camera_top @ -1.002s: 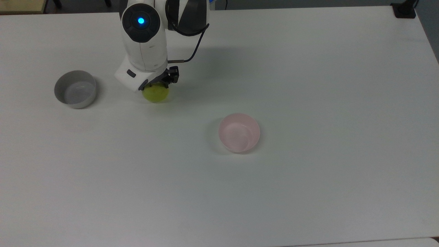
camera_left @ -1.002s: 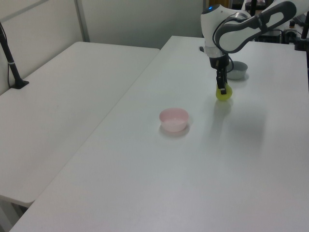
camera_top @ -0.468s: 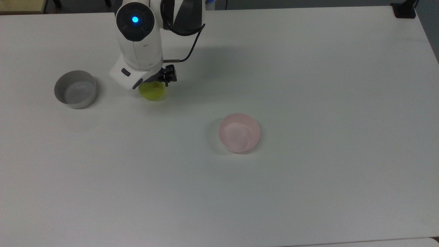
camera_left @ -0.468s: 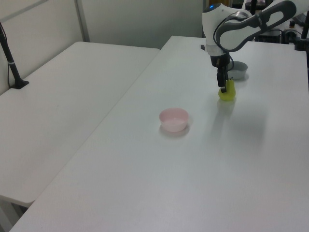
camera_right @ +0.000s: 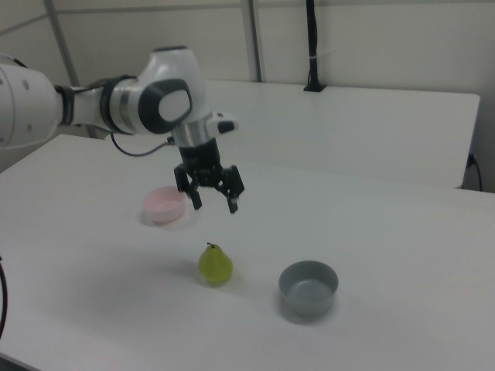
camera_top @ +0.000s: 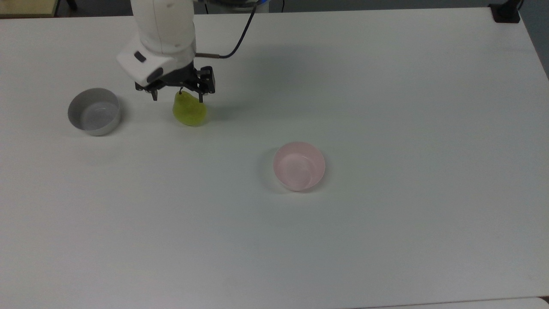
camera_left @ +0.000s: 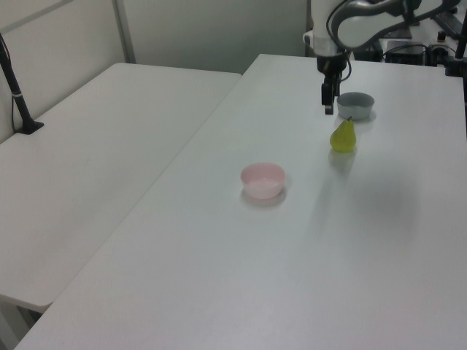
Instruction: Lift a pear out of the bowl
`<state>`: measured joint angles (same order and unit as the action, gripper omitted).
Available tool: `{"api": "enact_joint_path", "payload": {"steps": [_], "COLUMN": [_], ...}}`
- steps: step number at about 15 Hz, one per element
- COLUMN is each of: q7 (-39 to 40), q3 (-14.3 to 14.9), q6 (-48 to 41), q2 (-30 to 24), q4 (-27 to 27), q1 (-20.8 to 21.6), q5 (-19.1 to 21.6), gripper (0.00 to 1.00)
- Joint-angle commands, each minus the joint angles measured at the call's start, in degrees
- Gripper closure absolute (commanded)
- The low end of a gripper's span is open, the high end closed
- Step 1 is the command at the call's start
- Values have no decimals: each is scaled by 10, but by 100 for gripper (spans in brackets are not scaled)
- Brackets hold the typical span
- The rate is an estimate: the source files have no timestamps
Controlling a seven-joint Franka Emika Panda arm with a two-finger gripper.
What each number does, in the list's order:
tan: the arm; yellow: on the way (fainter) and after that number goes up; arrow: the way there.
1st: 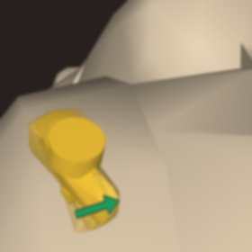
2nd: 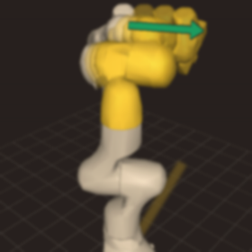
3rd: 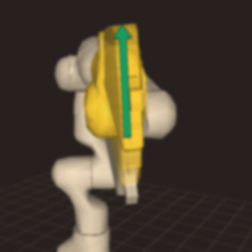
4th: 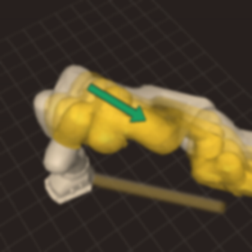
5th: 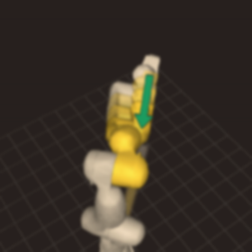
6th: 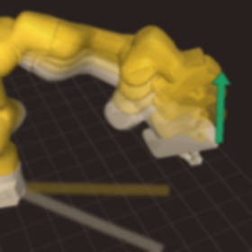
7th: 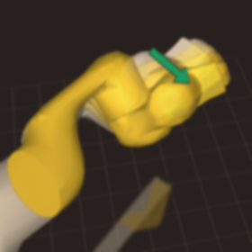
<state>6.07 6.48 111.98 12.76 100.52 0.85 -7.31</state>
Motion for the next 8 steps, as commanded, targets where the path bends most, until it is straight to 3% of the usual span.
{"api": "enact_joint_path", "payload": {"steps": [1, 8], "q7": [-70, -79], "q3": [3, 5], "q6": [-39, -110], "q2": [-31, -59], "q4": [-21, -51], "q1": [7, 5], "q5": [-9, -8], "gripper": [0, 0]}}
